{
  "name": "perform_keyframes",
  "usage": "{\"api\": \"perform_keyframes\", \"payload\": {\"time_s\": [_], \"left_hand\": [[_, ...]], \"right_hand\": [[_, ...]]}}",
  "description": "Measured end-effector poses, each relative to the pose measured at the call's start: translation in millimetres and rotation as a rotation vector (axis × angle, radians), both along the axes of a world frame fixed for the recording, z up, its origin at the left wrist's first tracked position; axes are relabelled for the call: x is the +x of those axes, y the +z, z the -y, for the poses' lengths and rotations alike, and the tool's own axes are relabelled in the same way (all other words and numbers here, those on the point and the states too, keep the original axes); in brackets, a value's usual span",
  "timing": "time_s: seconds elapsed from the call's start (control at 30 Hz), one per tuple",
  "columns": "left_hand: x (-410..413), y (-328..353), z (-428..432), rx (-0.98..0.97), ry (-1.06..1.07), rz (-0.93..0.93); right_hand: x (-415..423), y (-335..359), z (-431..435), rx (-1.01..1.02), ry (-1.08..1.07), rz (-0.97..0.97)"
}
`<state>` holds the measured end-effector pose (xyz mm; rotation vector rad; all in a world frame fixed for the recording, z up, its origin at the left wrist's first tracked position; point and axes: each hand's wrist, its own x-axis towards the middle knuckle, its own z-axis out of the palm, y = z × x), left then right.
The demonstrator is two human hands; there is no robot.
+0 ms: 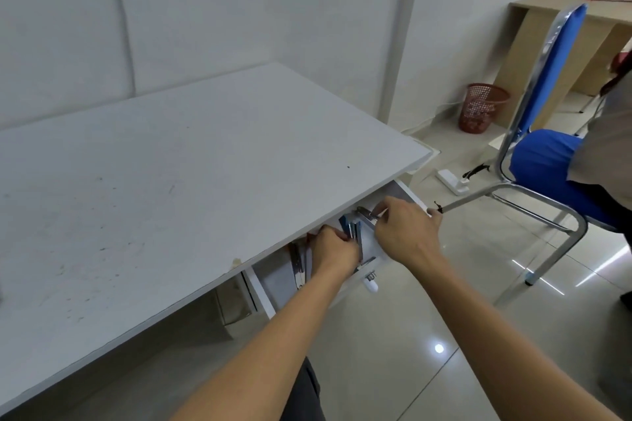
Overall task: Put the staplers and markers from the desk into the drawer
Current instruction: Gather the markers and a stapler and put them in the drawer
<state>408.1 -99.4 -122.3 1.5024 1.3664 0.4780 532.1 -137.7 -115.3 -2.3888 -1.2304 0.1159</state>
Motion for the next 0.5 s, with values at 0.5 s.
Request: {"api": "perform_keyframes", "payload": {"time_s": [0.5], "left_hand": [[-82.4,33.5,23.7,0.211,-0.362,0.057]], "right_hand": [[-37.3,32.4,13.4,0.198,0.138,-0.409]]}}
